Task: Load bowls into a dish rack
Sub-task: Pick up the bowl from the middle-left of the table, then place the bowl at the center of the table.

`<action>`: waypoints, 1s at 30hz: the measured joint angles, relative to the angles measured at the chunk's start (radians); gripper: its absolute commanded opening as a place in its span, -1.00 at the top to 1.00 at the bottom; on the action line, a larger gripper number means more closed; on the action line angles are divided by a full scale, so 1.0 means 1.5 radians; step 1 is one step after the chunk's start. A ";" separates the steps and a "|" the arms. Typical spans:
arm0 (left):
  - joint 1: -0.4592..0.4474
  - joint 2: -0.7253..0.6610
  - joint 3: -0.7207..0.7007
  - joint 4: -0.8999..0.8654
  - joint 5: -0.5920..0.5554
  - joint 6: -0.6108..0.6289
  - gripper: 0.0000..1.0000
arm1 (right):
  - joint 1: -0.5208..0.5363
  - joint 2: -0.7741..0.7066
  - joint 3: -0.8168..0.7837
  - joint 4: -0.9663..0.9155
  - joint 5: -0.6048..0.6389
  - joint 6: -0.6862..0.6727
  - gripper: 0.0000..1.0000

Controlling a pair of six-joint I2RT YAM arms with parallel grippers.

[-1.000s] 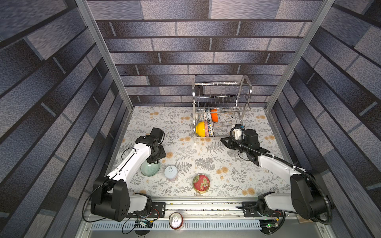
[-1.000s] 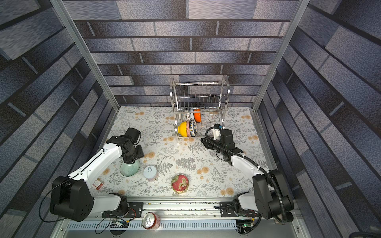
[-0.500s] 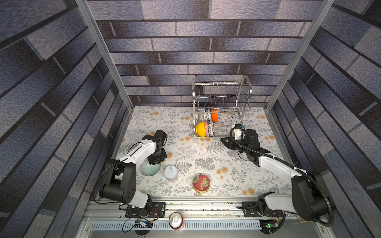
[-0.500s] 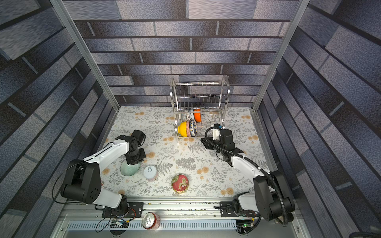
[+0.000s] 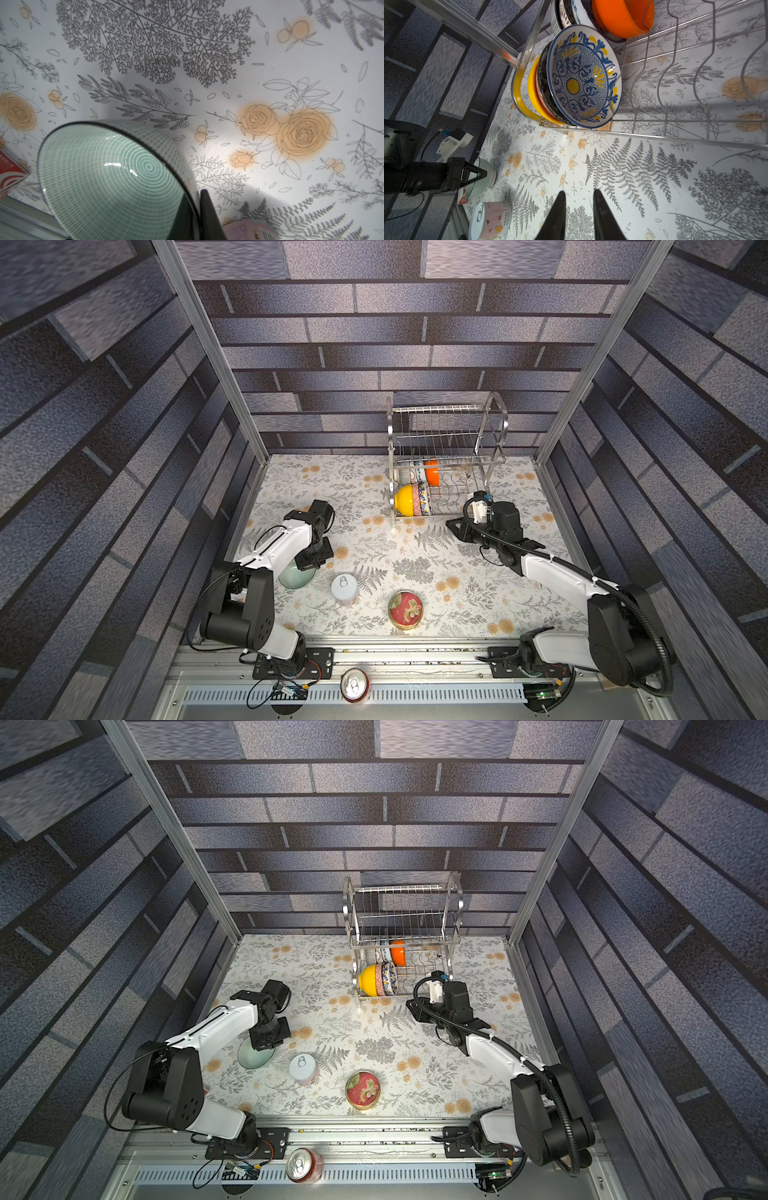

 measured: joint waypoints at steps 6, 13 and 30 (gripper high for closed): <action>-0.043 0.004 0.059 0.003 -0.001 0.028 0.90 | 0.000 -0.020 0.000 -0.025 0.066 0.004 0.57; -0.155 0.061 0.155 0.005 -0.017 0.063 0.91 | 0.000 -0.041 0.000 -0.099 0.198 0.050 0.57; -0.401 0.262 0.330 -0.019 -0.030 0.115 0.89 | -0.014 -0.253 -0.025 -0.254 0.458 0.168 0.44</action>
